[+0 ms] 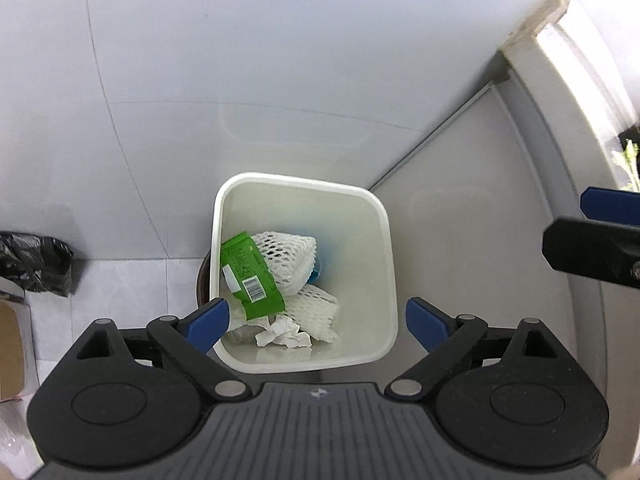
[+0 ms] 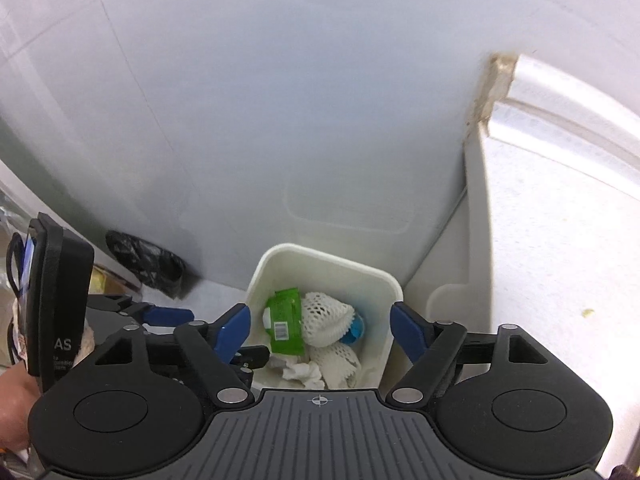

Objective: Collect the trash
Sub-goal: 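Move both open tools back toward the counter clutter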

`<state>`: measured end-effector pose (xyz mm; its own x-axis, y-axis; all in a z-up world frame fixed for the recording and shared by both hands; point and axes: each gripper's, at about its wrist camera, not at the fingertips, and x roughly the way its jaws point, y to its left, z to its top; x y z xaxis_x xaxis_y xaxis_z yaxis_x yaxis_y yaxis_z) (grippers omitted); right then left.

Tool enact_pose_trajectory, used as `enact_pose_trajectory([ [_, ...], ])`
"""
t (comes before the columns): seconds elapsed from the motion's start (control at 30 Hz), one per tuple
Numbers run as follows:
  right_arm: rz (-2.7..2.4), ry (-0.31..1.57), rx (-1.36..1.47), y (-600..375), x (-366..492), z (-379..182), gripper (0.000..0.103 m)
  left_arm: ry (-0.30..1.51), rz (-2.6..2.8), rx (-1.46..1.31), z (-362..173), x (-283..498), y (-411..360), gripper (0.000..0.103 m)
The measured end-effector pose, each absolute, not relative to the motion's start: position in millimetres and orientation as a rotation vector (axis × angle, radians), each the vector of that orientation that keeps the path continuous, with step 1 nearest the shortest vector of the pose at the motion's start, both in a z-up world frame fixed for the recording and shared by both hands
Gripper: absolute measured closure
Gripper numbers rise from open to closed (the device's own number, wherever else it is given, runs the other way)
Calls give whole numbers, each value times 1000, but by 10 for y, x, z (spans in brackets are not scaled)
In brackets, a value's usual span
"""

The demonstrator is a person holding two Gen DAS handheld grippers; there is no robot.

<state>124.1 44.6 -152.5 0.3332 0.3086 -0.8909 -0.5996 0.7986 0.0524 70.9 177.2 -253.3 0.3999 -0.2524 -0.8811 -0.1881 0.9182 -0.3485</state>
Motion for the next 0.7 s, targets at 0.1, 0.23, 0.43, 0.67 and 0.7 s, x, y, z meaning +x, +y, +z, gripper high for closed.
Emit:
enact_pose_trajectory([
  [0.1,610,1044,-310,365,1143,-1431,22,1145,-50,-413,-2425,666,1754,7],
  [0.23,607,984,-293,209,1004,-1279,19,1115,-79,-362,-2253,630,1682,5],
  [0.43,568,885,-285,-144,835,-1045,16,1068,-143,-293,-1977,634,1499,4],
  [0.67,473,809,-261,-749,726,-814,12,991,-258,-202,-1563,688,1134,3],
  [0.7,456,799,-263,-847,711,-799,12,980,-277,-189,-1510,704,1074,3],
])
